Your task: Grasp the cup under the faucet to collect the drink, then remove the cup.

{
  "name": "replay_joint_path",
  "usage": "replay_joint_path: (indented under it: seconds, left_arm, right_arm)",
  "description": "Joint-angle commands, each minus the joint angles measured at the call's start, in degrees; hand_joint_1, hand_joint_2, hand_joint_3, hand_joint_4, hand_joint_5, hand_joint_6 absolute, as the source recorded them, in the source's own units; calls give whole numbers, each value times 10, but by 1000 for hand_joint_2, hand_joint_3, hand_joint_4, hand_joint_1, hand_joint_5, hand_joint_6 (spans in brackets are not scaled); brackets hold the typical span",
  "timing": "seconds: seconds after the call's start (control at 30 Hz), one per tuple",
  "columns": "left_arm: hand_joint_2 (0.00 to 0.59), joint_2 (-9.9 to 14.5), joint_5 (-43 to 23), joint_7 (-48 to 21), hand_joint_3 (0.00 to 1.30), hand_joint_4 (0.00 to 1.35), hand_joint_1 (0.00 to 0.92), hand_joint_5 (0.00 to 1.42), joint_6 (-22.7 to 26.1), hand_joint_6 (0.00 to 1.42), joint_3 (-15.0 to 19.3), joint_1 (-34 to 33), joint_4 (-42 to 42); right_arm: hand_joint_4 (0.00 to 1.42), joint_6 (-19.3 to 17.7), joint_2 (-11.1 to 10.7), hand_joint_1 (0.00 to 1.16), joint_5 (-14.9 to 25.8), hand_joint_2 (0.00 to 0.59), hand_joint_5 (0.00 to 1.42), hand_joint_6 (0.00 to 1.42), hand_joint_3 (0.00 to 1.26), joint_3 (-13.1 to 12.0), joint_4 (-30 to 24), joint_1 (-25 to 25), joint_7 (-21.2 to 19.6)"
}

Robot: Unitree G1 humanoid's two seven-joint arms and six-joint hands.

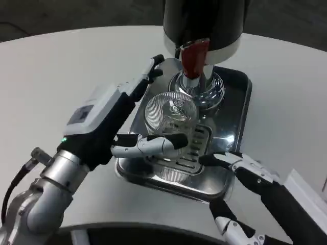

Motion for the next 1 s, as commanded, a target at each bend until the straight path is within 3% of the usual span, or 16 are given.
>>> replay_joint_path:
  seconds: [0.03, 0.27, 0.4, 0.6, 1.0]
  left_arm:
    - [11, 26, -31, -35, 0, 0, 264, 108, 12, 149, 26, 38, -48]
    - [3, 43, -118, -96, 0, 0, 206, 79, 19, 125, 61, 48, -86]
    - [4, 40, -243, -159, 0, 0, 128, 87, 38, 125, 91, 22, -105]
    - [0, 40, -342, -226, 24, 0, 58, 90, 85, 96, 105, -6, -123]
    - [0, 7, -386, -270, 36, 0, 24, 119, 140, 77, 89, -55, -133]
  right_arm:
    - [126, 0, 0, 467, 4, 516, 59, 0, 224, -1, 0, 7, -7]
    - [126, -1, 0, 466, 3, 516, 59, 0, 224, 4, 4, 6, -9]
    - [126, 2, 0, 466, 0, 516, 59, 0, 226, 7, 4, 3, -8]
    - [126, 5, 0, 465, 0, 516, 61, 0, 232, 7, 4, 0, -8]
    - [128, 9, 0, 463, 1, 516, 69, 0, 238, 5, 5, -4, -10]
